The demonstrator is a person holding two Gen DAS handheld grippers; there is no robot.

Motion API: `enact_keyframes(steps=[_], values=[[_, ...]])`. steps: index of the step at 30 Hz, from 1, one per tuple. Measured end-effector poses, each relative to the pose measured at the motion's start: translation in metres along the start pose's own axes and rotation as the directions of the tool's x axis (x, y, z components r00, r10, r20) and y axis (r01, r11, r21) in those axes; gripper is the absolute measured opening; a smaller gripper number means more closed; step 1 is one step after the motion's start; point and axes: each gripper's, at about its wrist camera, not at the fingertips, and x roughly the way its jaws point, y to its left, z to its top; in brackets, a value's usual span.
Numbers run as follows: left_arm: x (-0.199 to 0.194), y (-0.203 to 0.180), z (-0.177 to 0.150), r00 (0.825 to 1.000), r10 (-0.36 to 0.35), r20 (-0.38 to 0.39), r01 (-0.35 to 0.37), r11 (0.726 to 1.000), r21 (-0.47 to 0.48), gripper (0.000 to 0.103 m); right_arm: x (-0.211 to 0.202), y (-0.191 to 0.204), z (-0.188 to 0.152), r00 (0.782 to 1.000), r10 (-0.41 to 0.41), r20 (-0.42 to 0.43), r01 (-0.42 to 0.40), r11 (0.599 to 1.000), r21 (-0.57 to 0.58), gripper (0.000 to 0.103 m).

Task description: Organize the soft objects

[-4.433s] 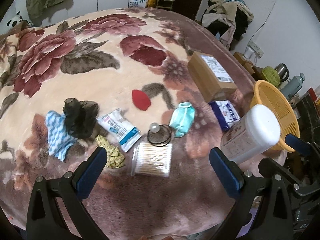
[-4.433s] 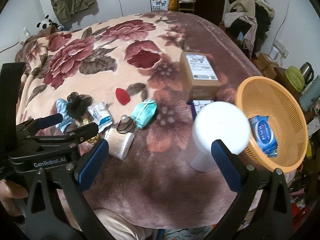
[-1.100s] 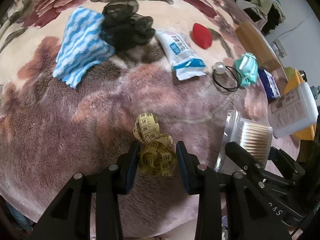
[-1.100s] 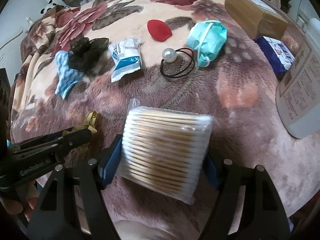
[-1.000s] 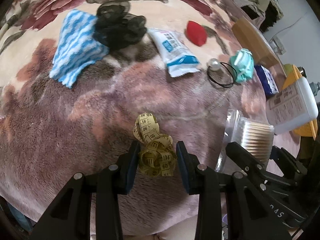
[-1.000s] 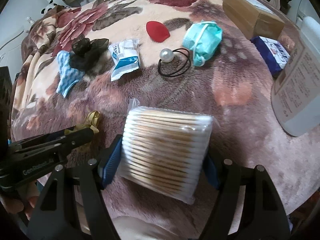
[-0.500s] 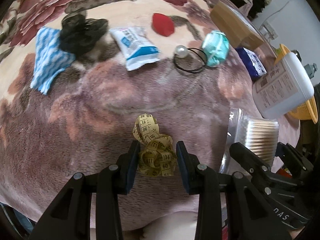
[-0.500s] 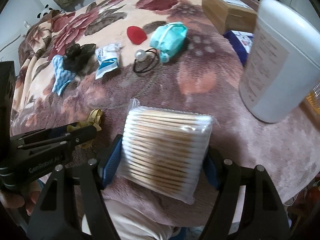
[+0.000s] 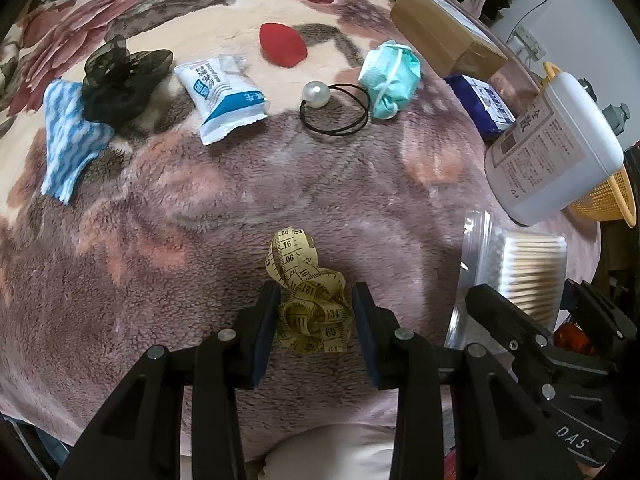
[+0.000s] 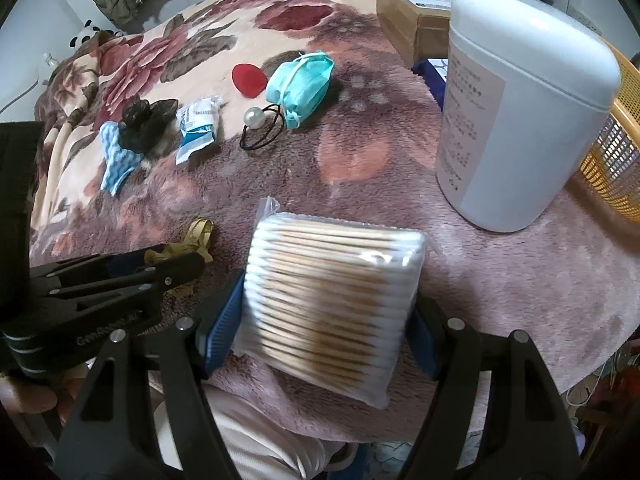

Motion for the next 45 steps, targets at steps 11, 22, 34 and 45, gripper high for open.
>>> enact_keyframes(steps=[11,22,34,45], values=[[-0.008,-0.009,0.001,1.0,-0.003,0.012,0.003,1.0,0.015,0.038,-0.011,-0.004,0.002,1.0,0.003,0.015,-0.002,1.0,-0.008,0.073],[-0.044,-0.012,0.013,0.998,-0.016,0.062,0.015,1.0,0.023,0.038,-0.045,0.003,0.013,0.997,0.004,0.071,-0.001,0.999,-0.044,0.073],[-0.085,-0.029,0.034,0.993,-0.011,0.119,0.003,0.998,0.065,0.038,-0.087,0.012,0.035,0.99,0.003,0.142,0.009,0.996,-0.085,0.073],[-0.112,-0.076,0.066,0.986,-0.046,0.159,0.026,0.991,0.128,0.038,-0.131,-0.01,0.064,0.973,-0.005,0.232,0.022,0.998,-0.067,0.073]])
